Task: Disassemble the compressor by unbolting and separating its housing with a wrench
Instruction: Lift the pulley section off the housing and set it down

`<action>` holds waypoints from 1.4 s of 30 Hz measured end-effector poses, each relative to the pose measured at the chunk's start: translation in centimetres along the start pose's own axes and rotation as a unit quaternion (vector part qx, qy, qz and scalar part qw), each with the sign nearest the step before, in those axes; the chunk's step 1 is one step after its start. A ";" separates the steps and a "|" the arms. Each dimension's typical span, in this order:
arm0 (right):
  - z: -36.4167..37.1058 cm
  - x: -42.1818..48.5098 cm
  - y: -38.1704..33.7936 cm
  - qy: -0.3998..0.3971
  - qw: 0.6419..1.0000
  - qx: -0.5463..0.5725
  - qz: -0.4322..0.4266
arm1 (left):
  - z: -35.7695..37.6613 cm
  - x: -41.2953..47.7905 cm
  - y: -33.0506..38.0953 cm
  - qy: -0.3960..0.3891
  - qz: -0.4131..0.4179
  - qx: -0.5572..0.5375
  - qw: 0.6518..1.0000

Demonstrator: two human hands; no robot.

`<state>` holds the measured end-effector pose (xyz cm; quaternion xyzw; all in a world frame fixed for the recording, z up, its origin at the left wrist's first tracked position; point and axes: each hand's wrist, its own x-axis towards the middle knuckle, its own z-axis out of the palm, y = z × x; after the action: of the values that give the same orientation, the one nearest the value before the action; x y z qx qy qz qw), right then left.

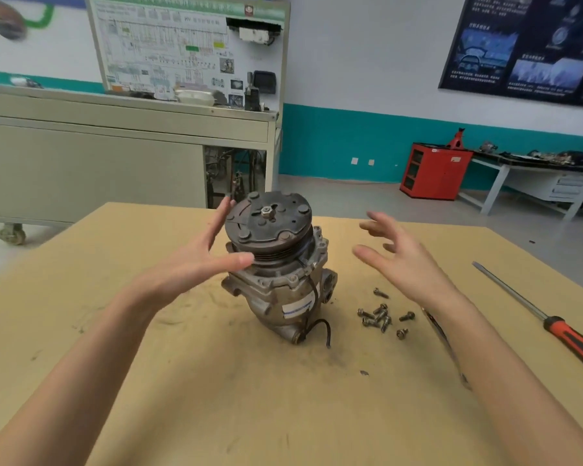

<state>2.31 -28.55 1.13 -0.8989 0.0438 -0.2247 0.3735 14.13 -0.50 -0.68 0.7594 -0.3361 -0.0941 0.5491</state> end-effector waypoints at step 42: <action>5.7 6.2 -16.9 -0.176 0.904 0.337 -0.194 | -7.4 -2.9 11.6 0.158 0.179 0.050 0.970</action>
<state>8.88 -14.19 11.59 -0.7355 -0.2762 -0.1319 0.6045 10.99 5.03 11.89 0.7190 -0.3799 0.1435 0.5640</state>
